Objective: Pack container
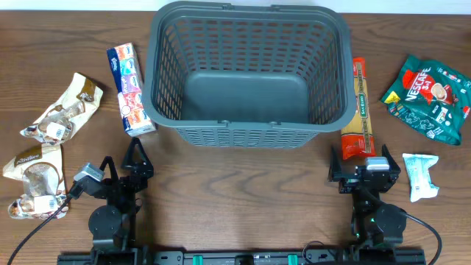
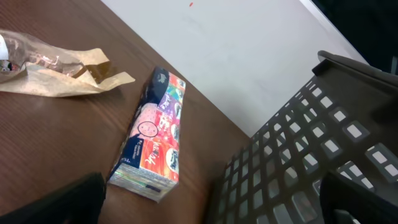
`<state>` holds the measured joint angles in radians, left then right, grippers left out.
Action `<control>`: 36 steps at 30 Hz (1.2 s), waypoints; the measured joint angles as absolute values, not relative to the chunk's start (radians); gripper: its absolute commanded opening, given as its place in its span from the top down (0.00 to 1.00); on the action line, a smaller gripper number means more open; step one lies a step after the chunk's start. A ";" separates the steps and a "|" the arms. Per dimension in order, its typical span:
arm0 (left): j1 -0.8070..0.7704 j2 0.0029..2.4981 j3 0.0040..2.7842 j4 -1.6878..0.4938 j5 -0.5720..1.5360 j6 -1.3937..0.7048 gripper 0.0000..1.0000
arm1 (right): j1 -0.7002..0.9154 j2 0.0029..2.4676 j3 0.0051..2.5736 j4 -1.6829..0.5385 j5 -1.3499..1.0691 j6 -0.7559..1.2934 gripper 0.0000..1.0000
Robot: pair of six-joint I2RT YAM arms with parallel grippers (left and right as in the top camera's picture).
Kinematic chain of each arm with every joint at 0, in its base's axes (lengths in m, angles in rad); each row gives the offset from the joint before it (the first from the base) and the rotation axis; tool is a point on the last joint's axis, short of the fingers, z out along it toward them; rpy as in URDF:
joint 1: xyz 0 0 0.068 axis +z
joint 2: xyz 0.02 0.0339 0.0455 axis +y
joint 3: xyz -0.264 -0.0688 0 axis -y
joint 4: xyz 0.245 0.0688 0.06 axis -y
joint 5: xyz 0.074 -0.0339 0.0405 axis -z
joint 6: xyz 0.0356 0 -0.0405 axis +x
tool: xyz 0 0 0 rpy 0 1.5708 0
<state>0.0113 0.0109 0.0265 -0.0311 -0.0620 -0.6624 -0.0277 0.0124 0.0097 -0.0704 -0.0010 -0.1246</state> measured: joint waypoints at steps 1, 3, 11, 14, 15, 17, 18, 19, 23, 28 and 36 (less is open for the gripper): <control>0.011 0.011 0.027 -0.031 -0.062 -0.662 0.01 | -0.028 0.012 0.010 -0.070 0.000 -0.125 0.01; 0.011 0.011 0.027 -0.031 -0.062 -0.662 0.01 | -0.028 0.012 0.010 -0.070 0.001 -0.125 0.01; 0.011 0.011 0.027 -0.031 -0.062 -0.662 0.01 | -0.028 0.012 0.010 -0.067 0.036 -0.075 0.01; 0.011 0.011 0.027 -0.031 -0.062 -0.663 0.01 | -0.028 0.012 0.010 -0.060 0.113 0.038 0.01; 0.011 0.011 0.027 -0.031 -0.062 -0.663 0.02 | -0.028 0.012 0.010 -0.059 0.147 0.074 0.01; 0.011 0.011 0.027 -0.031 -0.062 -0.662 0.02 | -0.028 0.012 0.010 -0.056 0.215 0.128 0.01; 0.011 0.011 0.027 -0.031 -0.062 -0.662 0.01 | -0.028 0.012 0.010 -0.056 0.237 0.142 0.01; 0.011 0.011 0.027 -0.031 -0.062 -0.662 0.01 | -0.028 0.012 0.010 -0.055 0.254 0.154 0.01; 0.011 0.011 0.027 -0.031 -0.062 -0.662 0.01 | -0.028 0.016 0.010 -0.052 0.298 0.184 0.01; 0.011 0.011 0.027 -0.031 -0.062 -0.663 0.01 | -0.028 0.029 0.010 -0.052 0.316 0.199 0.01; 0.011 0.011 0.027 -0.031 -0.062 -0.662 0.01 | -0.028 0.035 0.010 -0.052 0.318 0.203 0.01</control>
<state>0.0113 0.0109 0.0265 -0.0311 -0.0620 -0.6624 -0.0277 0.0349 0.0105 -0.0521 0.3180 0.2028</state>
